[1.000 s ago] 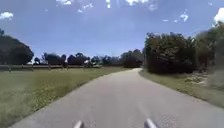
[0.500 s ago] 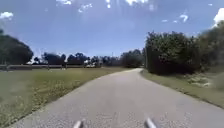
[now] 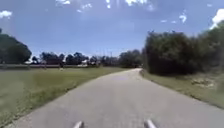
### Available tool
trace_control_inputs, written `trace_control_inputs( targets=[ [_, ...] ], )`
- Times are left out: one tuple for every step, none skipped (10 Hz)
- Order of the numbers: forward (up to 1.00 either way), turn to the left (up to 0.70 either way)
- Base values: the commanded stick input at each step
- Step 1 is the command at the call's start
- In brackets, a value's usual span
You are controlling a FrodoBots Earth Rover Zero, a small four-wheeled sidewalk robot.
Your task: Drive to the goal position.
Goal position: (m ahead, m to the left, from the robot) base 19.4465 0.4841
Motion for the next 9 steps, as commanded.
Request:
trace_control_inputs(
  targets=[
    [0.50,0.00],
    [0.50,0.00],
    [0.50,0.00],
    [0.50,0.00],
    [0.50,0.00],
    [0.50,0.00],
    [0.50,0.00],
    [0.50,0.00],
    [0.50,0.00]
  ],
)
